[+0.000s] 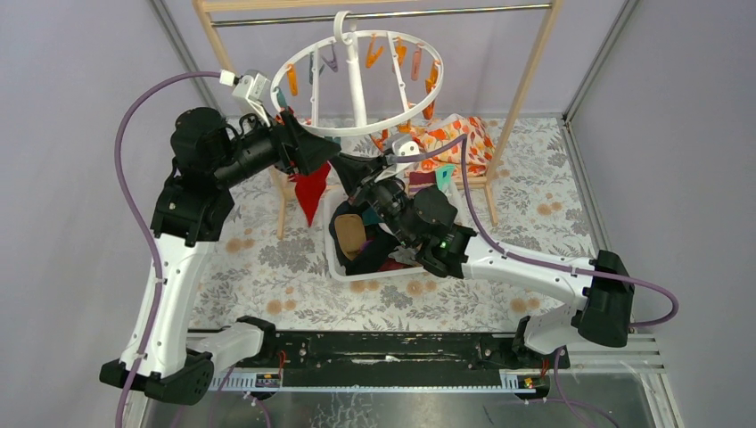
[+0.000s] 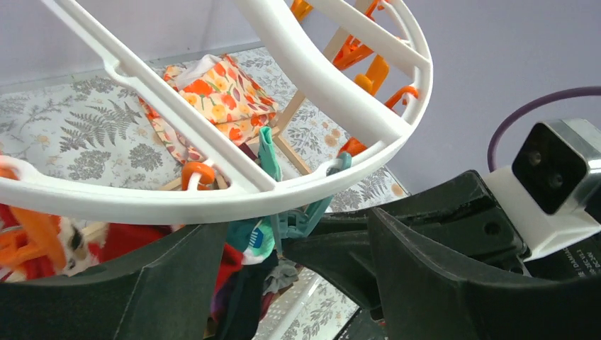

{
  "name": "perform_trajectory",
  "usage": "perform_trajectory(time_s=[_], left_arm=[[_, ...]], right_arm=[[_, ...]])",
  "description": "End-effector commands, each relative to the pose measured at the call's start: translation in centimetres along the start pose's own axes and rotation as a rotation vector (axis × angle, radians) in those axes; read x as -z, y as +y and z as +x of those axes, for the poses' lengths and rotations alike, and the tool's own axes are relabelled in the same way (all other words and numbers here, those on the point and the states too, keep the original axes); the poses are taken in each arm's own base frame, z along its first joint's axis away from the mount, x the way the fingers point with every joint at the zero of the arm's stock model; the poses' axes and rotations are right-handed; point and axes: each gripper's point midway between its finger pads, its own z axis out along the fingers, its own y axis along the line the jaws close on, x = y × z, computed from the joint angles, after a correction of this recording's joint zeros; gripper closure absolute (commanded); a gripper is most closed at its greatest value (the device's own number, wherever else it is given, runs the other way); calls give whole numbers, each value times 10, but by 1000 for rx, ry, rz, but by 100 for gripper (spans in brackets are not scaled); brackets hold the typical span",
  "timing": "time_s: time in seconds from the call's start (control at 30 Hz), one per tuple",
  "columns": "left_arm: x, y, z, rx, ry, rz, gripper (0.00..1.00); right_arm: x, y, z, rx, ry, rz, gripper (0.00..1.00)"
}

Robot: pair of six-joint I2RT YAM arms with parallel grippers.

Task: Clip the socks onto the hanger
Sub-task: Open the clamp at the hanger.

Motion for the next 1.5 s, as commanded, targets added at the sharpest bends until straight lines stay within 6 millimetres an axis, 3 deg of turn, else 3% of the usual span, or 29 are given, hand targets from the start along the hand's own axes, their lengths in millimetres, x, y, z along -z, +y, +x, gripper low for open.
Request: perform_trajectory(time_s=[0.0,0.53,0.67,0.93,1.17,1.27,1.47], left_arm=[[-3,-16,-26,-16,-71,68,22],[-22,-8,-31,-2,-58,78,35],[-27,-3,-32,1,-57,71,41],[-33,1,-31,11,-64,67,64],[-36,9,-25,19,-62,42,98],[-36,12,-19,23,-44,43,100],[-40,19,-5,38,-5,42,100]], right_arm=[[-5,11,-27,20,-53,-3,100],[-7,17,-20,76,-18,2,100],[-9,19,-17,89,-3,3,100],[-12,18,-12,99,36,26,98],[3,3,-12,87,56,86,55],[22,-12,-14,84,76,125,37],[75,-52,4,81,187,238,24]])
